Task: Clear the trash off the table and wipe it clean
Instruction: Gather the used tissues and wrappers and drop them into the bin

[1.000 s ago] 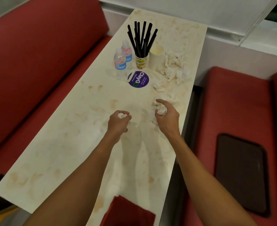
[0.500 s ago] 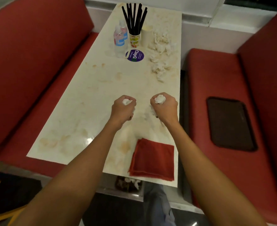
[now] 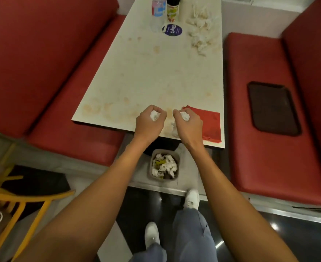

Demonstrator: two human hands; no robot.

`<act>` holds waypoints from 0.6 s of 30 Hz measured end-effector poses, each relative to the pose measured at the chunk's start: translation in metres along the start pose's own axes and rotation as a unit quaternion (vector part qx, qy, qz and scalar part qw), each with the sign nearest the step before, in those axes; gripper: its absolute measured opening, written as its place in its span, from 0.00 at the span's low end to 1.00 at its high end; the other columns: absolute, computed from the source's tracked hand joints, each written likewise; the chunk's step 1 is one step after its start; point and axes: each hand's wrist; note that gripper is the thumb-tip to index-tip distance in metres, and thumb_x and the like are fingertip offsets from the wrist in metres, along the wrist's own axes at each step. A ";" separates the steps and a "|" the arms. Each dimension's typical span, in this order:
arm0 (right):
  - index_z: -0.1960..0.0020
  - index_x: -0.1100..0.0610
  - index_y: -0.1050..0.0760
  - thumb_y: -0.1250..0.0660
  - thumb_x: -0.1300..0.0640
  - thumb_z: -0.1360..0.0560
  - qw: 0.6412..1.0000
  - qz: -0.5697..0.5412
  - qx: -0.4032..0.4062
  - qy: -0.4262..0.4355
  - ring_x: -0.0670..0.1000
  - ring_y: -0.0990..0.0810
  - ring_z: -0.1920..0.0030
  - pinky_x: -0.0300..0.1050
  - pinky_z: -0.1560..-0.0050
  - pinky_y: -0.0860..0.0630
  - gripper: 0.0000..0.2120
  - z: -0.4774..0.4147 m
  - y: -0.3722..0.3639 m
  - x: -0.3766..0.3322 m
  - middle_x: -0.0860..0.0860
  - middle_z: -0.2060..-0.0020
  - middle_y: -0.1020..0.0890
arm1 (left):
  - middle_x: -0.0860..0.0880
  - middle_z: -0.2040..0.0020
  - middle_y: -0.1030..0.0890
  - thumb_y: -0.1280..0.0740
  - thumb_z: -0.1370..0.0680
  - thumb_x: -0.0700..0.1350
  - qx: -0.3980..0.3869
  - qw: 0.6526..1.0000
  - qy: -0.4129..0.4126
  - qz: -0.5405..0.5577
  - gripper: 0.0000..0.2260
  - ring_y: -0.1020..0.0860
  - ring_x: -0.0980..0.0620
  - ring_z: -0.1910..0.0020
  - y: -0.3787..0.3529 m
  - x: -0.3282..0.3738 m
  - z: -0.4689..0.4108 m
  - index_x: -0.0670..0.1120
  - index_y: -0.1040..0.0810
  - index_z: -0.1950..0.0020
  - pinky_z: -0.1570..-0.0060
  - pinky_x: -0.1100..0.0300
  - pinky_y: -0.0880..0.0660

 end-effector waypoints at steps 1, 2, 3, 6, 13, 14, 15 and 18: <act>0.60 0.55 0.22 0.31 0.51 0.22 1.000 -0.003 -0.004 0.002 0.41 0.23 0.66 0.31 0.65 0.31 0.11 0.012 -0.003 0.004 0.45 0.67 0.19 | 0.55 0.57 0.16 0.30 0.20 0.53 0.007 1.000 -0.003 0.001 0.05 0.19 0.53 0.57 0.002 -0.010 0.010 0.54 0.20 0.54 0.56 0.61 0.26; 0.61 0.54 0.23 0.31 0.51 0.21 1.000 -0.008 -0.009 0.006 0.41 0.24 0.67 0.32 0.64 0.31 0.12 0.024 -0.005 0.008 0.44 0.67 0.20 | 0.54 0.57 0.16 0.31 0.20 0.54 0.014 1.000 -0.003 0.004 0.06 0.19 0.53 0.57 0.004 -0.019 0.021 0.54 0.20 0.54 0.56 0.60 0.25; 0.62 0.53 0.24 0.32 0.52 0.20 1.000 -0.012 -0.015 0.014 0.41 0.25 0.67 0.33 0.64 0.31 0.12 0.034 -0.007 0.013 0.43 0.68 0.22 | 0.54 0.57 0.16 0.31 0.19 0.54 0.021 1.000 -0.003 0.007 0.07 0.18 0.52 0.57 0.006 -0.028 0.030 0.54 0.20 0.54 0.56 0.58 0.24; 0.59 0.54 0.22 0.35 0.53 0.19 0.999 0.003 -0.040 0.026 0.45 0.23 0.63 0.35 0.62 0.30 0.11 0.060 -0.014 0.038 0.46 0.64 0.19 | 0.53 0.59 0.17 0.32 0.18 0.52 0.058 0.998 -0.002 0.010 0.08 0.19 0.54 0.58 0.009 -0.059 0.058 0.50 0.19 0.53 0.56 0.58 0.23; 0.48 0.51 0.21 0.41 0.48 0.20 0.988 0.043 -0.145 -0.022 0.47 0.19 0.51 0.42 0.50 0.21 0.12 0.092 -0.029 0.140 0.48 0.52 0.18 | 0.58 0.57 0.18 0.41 0.20 0.52 0.035 0.996 0.084 0.002 0.12 0.22 0.64 0.56 -0.009 -0.144 0.103 0.53 0.18 0.52 0.60 0.71 0.29; 0.47 0.51 0.21 0.41 0.48 0.19 0.987 0.049 -0.152 -0.033 0.48 0.19 0.50 0.45 0.49 0.20 0.11 0.093 -0.029 0.156 0.49 0.51 0.18 | 0.58 0.56 0.18 0.43 0.21 0.53 0.030 0.995 0.099 0.004 0.14 0.22 0.65 0.56 -0.014 -0.156 0.105 0.52 0.18 0.52 0.60 0.72 0.29; 0.47 0.51 0.21 0.40 0.50 0.18 0.985 0.055 -0.158 -0.040 0.47 0.20 0.49 0.44 0.49 0.21 0.10 0.093 -0.029 0.171 0.50 0.50 0.18 | 0.58 0.55 0.19 0.44 0.21 0.52 0.027 0.993 0.114 0.006 0.15 0.22 0.65 0.56 -0.021 -0.169 0.105 0.52 0.18 0.52 0.60 0.72 0.29; 0.47 0.53 0.21 0.38 0.58 0.17 0.980 0.083 -0.172 -0.051 0.43 0.22 0.46 0.36 0.49 0.27 0.07 0.079 -0.025 0.215 0.51 0.46 0.19 | 0.56 0.53 0.19 0.45 0.17 0.46 0.023 0.987 0.160 0.012 0.15 0.22 0.60 0.55 -0.047 -0.203 0.094 0.55 0.20 0.54 0.59 0.66 0.26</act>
Point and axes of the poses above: each hand's wrist, its own z-axis away from the middle knuckle, its own y-axis out of the back of the hand, x = y × z
